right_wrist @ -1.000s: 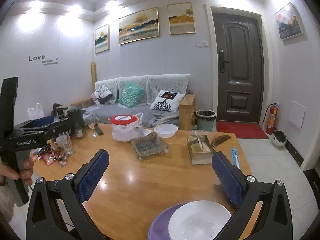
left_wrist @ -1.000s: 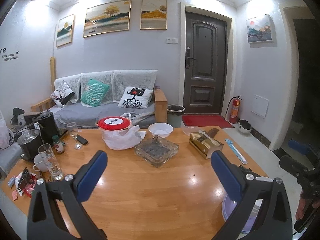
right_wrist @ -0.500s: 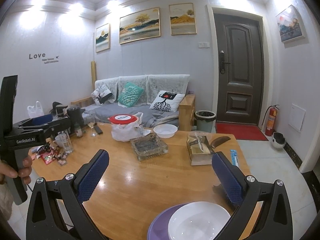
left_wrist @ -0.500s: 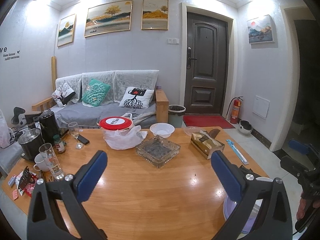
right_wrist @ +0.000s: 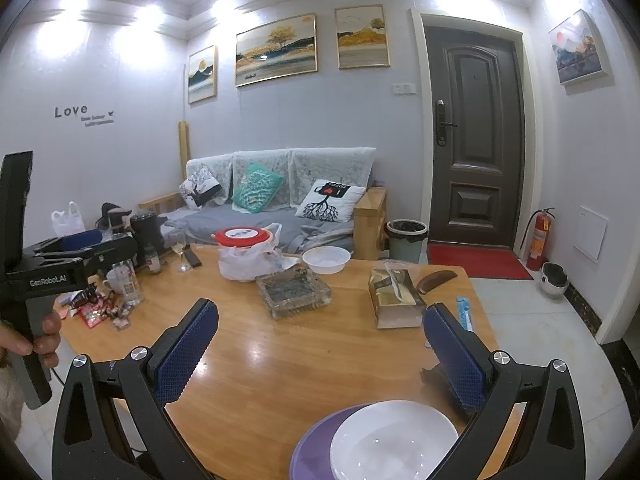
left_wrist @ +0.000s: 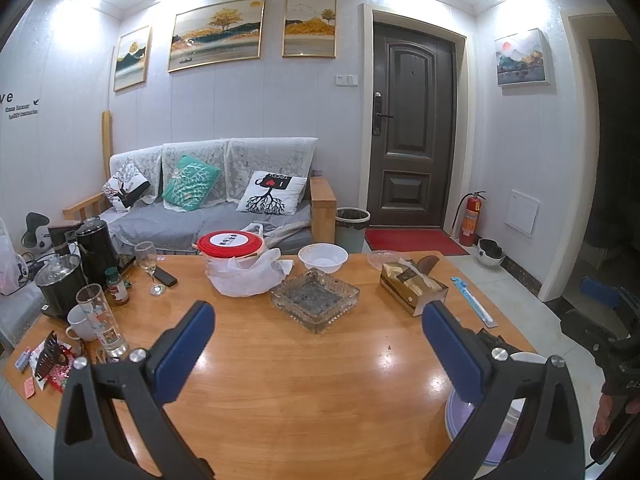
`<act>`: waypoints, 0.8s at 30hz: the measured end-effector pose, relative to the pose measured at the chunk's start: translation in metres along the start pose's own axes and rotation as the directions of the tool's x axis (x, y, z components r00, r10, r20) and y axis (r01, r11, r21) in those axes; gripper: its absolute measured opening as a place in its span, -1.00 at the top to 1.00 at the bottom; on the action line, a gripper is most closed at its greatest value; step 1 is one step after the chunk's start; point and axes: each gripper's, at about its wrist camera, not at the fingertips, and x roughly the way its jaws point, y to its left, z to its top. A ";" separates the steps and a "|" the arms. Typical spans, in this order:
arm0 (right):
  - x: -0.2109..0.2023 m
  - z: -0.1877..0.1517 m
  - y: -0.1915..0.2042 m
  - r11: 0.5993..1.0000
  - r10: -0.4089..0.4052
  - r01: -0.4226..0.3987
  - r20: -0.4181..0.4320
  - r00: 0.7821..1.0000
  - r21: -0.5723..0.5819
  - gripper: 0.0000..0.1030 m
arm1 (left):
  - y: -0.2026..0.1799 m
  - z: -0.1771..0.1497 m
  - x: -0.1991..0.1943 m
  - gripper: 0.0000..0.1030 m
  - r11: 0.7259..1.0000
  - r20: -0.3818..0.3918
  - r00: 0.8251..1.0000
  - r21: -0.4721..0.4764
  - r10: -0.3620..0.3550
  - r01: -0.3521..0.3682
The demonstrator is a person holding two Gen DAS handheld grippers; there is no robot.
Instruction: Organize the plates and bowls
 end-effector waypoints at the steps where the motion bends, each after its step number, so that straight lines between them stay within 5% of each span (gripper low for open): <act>1: 0.000 0.000 0.000 1.000 -0.002 0.002 0.001 1.000 0.001 -0.98 | 0.000 0.000 0.000 -0.99 1.000 0.000 1.000 0.000 0.000 0.000; 24: -0.001 0.000 -0.007 1.000 -0.002 0.002 -0.001 1.000 0.003 -0.98 | -0.007 -0.001 0.000 -0.99 1.000 -0.010 1.000 0.006 -0.019 0.019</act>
